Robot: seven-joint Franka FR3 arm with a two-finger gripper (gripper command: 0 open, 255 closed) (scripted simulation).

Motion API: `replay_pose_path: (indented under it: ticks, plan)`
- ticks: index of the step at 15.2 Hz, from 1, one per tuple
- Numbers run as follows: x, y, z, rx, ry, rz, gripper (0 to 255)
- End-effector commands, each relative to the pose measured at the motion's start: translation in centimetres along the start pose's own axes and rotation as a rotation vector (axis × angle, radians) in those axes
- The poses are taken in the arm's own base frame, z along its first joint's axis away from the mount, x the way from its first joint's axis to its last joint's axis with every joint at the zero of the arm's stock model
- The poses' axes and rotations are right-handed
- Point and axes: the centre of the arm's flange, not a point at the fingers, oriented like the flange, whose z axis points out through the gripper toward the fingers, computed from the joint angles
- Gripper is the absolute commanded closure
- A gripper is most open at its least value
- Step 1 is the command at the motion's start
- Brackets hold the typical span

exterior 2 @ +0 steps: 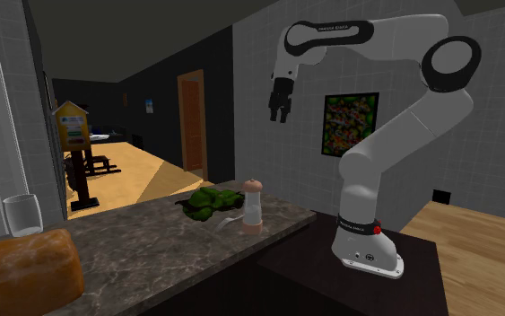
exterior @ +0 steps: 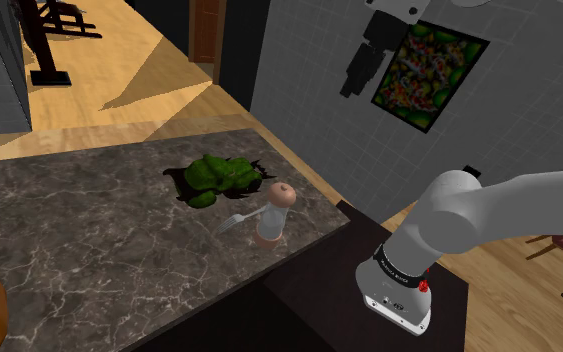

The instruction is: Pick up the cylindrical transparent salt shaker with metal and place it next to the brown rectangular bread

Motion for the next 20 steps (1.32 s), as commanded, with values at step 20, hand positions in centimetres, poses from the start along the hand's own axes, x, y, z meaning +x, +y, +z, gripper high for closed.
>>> replay_pose_path:
  ticks: [20]
  plan:
    - [-0.7, -12.8, 20.2, 0.127, 0.071, -0.196, 0]
